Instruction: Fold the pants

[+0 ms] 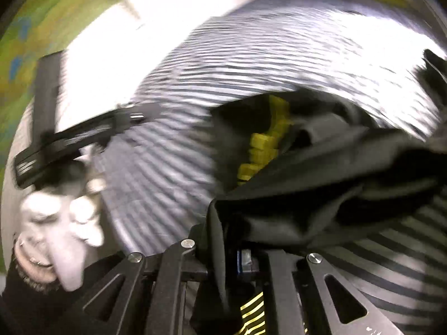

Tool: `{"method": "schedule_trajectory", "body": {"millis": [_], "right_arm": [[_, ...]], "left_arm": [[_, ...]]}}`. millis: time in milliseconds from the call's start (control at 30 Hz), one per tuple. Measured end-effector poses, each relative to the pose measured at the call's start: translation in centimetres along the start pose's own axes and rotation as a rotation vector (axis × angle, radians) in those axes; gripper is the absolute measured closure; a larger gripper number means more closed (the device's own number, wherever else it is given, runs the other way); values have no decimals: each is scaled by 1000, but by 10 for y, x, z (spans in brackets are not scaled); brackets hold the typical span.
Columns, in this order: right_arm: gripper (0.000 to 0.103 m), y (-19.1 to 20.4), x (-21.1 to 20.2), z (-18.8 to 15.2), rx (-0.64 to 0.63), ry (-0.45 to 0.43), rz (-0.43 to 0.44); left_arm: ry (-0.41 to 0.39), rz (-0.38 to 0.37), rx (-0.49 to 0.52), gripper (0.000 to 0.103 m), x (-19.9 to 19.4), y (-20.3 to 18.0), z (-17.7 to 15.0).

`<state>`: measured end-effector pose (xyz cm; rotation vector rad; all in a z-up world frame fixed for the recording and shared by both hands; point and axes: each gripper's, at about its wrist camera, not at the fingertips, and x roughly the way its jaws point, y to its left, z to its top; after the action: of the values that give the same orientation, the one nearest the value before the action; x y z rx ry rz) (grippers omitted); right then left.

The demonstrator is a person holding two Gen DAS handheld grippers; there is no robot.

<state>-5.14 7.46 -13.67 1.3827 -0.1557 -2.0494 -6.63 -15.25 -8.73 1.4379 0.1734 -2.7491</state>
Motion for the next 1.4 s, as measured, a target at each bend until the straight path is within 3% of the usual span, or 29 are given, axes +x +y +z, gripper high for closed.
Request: {"method": "schedule_trajectory", "body": {"millis": [100, 167, 300, 400, 533, 633, 667, 700, 733, 767, 833, 900, 1033, 1100, 1167, 1233, 1267, 1300, 1333, 1400], "right_arm": [[89, 12, 13, 6, -46, 55, 33], [78, -2, 7, 7, -2, 71, 60], [56, -55, -38, -6, 152, -18, 116], [50, -100, -62, -20, 266, -74, 9], [49, -163, -63, -38, 474, -85, -106], [49, -188, -65, -52, 564, -84, -92], [49, -190, -71, -57, 579, -99, -43], [49, -187, -73, -57, 578, -106, -19], [49, -184, -79, -60, 565, -103, -1], [49, -181, -85, -62, 549, -99, -1], [48, -176, -102, -68, 514, -110, 12], [44, -176, -116, -73, 498, -128, -10], [41, -185, -112, -78, 527, -106, -82], [41, -187, -100, -80, 544, -78, -65], [41, -180, -85, -83, 526, -30, -36], [41, -166, -66, -82, 484, 22, 2], [43, -157, -58, -81, 457, 44, 23], [57, -148, -53, -78, 430, 46, 46], [80, -142, -50, -75, 407, 51, 62], [95, -126, -44, -62, 367, 60, 81]], "left_arm": [[-5, 2, -11, 7, -2, 16, -9], [5, -33, 28, 7, -11, 13, -20], [60, -88, 151, 6, 5, -19, -36], [148, -135, 194, 6, 31, -46, -45], [221, -100, 232, 6, 74, -77, -49], [258, -92, 211, 8, 100, -92, -50], [267, -103, 209, 12, 105, -97, -51], [276, -120, 212, 30, 107, -101, -53], [293, -134, 240, 55, 110, -111, -56], [296, -132, 263, 64, 110, -117, -59], [281, -149, 297, 93, 102, -126, -61], [263, -182, 266, 100, 90, -123, -57], [196, -202, 165, 100, 59, -99, -40], [200, -241, 154, 98, 42, -89, -39], [239, -298, 199, 84, 22, -93, -50], [265, -337, 295, 48, 2, -108, -70], [265, -345, 333, 39, -6, -114, -78], [261, -354, 364, 28, -13, -119, -84], [251, -360, 392, 27, -24, -126, -91], [222, -351, 402, 27, -38, -129, -94]]}}
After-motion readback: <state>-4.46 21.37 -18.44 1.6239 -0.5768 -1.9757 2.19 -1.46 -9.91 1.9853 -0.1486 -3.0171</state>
